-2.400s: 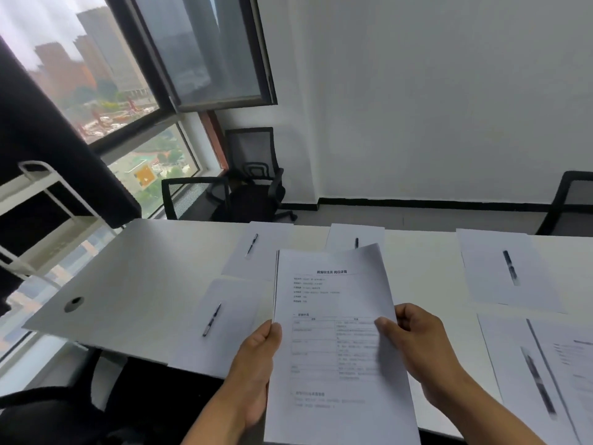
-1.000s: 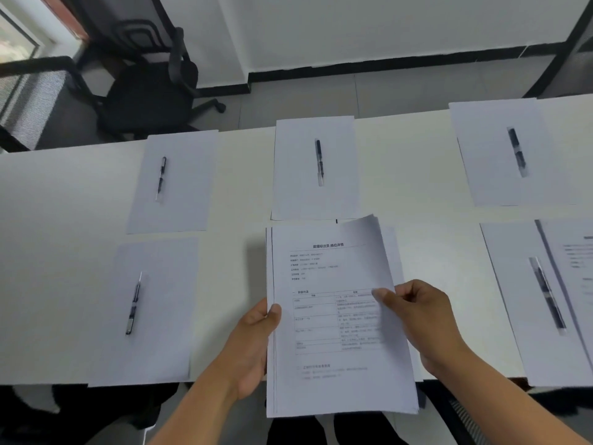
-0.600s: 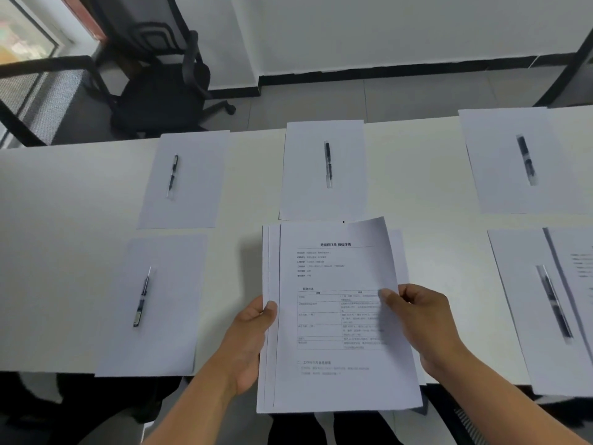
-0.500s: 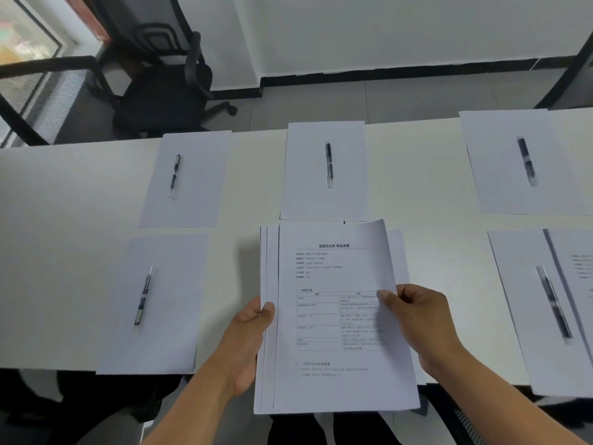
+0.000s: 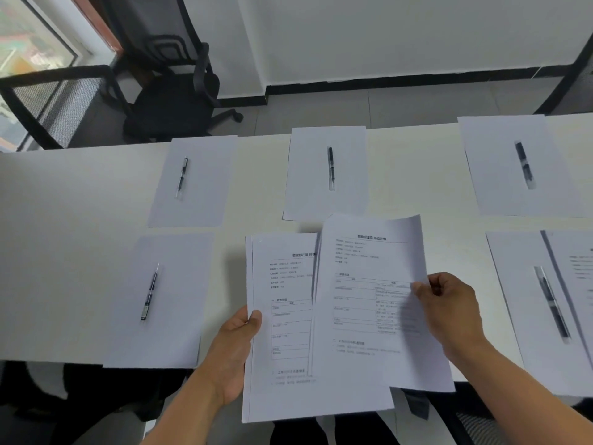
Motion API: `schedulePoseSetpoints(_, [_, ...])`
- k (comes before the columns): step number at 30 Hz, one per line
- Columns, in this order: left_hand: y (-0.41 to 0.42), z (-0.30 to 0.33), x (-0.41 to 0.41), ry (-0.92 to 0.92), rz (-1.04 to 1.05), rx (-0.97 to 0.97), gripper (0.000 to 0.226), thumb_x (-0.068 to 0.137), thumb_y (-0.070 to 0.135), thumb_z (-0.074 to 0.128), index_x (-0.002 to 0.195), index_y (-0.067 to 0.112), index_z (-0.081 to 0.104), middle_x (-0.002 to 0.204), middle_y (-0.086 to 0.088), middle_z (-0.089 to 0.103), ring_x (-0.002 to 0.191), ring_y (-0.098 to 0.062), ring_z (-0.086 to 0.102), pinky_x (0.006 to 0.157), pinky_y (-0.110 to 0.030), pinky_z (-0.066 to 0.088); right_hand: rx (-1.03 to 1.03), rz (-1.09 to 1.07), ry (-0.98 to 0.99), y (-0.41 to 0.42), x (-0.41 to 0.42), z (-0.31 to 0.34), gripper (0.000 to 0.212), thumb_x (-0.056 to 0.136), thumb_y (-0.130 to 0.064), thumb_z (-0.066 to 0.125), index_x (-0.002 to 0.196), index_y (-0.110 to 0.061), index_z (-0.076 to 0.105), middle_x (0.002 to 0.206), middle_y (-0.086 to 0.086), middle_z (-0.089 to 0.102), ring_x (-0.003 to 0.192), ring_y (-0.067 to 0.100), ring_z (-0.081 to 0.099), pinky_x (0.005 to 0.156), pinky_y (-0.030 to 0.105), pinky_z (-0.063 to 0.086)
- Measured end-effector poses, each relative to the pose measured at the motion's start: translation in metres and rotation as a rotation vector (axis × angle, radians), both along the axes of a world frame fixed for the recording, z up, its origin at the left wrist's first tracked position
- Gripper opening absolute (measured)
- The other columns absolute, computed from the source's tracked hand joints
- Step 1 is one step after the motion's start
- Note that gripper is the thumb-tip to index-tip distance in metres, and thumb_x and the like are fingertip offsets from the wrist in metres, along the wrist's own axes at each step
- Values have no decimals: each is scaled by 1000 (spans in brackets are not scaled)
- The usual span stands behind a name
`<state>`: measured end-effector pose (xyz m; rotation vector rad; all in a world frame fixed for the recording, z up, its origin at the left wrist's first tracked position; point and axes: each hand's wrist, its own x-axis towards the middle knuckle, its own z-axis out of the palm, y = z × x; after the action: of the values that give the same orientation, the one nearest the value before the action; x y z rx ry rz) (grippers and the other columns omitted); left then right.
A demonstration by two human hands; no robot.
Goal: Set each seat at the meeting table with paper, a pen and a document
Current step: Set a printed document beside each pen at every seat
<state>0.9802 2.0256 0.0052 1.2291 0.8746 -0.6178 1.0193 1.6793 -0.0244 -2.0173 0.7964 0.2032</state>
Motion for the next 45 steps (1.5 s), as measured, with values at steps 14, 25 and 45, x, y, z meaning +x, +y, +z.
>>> schedulePoseSetpoints(14, [12,0,-18,44,81,73,32,116,25,49,140,25,72,132,-6,79,125,-37,73,112,-64,52,-151,-25,5,-36,3,-17,9,105,-21,64,101,-14,68,89,2,68,87,32,63,76,40,48])
schedulePoseSetpoints(25, [7,-1,-18,46,76,75,33,117,24,48,140,27,71,134,-7,78,125,-38,73,113,-64,52,-153,-1,26,-37,-1,-26,8,105,-19,63,101,-12,66,87,1,66,85,33,62,75,40,48])
schedulePoseSetpoints(45, [-3,2,-11,26,38,64,33,117,25,48,140,29,72,135,-6,78,124,-36,75,112,-63,53,-128,-70,49,-40,1,-26,28,94,-17,72,121,-7,67,94,4,70,88,29,66,76,40,52])
